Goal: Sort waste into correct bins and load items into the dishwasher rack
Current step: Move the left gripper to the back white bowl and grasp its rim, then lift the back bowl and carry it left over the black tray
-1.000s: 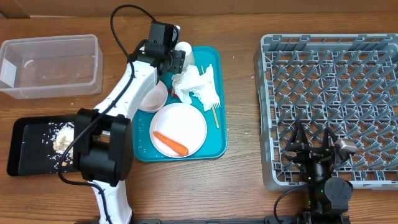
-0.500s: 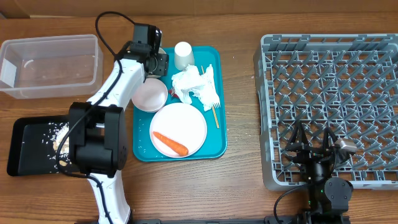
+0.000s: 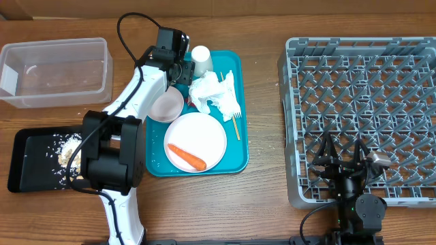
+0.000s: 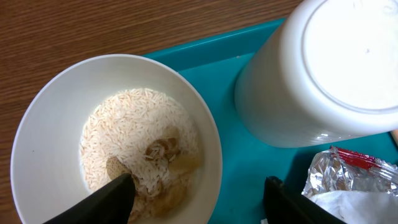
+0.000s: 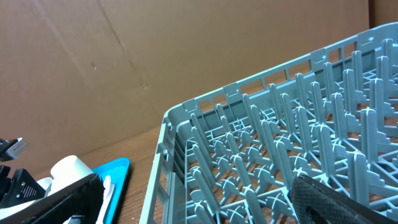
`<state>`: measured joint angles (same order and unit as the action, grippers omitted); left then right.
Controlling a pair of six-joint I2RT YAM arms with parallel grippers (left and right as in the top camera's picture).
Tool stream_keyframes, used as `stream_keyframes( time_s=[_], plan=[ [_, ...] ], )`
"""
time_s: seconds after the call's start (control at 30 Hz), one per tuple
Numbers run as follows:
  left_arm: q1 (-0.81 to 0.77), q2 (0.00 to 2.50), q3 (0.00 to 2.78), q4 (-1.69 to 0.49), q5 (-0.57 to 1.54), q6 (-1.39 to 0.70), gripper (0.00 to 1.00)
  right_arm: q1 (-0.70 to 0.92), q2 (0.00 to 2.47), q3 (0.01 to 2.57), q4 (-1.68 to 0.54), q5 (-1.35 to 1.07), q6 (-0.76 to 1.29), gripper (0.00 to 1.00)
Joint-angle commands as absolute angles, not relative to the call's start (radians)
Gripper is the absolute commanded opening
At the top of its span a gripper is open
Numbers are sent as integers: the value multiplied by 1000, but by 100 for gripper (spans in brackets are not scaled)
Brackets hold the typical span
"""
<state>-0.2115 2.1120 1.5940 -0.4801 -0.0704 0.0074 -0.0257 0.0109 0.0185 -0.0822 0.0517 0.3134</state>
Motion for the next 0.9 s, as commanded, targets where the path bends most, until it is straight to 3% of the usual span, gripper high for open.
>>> stream_keyframes(
  time_s=[0.0,0.73,0.87],
  plan=[
    [-208,2121,1589,-479,-62,27,67,-28,3,8,-78,51,307,100],
    [-208,2158,1584,-465,-65,23,64,-28,3,8,-78,51,307,100],
    [-208,2158,1584,-468,-115,23,53,-28,3,8,-78,51,307,100]
  ],
)
